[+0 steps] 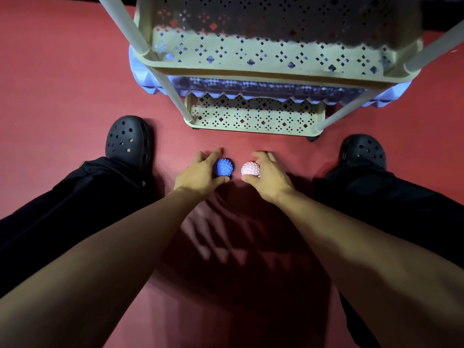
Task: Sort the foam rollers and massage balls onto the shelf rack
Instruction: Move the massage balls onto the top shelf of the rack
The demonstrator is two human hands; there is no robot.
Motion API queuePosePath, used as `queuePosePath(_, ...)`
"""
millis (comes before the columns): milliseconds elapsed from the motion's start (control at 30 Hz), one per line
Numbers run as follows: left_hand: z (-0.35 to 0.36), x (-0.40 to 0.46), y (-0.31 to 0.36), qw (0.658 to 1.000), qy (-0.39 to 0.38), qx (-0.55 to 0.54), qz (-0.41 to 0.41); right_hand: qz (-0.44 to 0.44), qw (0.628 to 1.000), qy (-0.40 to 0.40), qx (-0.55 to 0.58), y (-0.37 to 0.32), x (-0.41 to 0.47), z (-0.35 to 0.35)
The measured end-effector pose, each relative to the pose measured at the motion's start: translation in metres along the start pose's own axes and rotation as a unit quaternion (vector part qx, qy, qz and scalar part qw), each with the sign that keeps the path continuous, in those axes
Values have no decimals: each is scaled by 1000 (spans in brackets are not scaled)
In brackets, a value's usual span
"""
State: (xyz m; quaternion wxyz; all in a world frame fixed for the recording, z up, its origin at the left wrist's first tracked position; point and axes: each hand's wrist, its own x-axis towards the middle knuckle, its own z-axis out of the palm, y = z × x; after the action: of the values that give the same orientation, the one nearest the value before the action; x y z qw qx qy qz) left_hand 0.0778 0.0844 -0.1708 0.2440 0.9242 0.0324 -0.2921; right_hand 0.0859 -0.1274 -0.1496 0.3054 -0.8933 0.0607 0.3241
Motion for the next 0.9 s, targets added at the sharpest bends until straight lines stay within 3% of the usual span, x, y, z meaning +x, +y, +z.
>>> queuePosePath(400,-43,-28,28,995,-48,-91,13,-10,991,33,127,3,-55,-23)
queuePosePath(567,-97,-56,61,992,-68,-102,43,50,981,13,190,-39,-95,-66)
queuePosePath(733,-173,-99,106,988,-69,-109,86,28,976,18,215,-89,-140,-133)
queuePosePath(900,-254,-168,154,981,-35,-141,125,-84,962,43,257,-139,-203,-199)
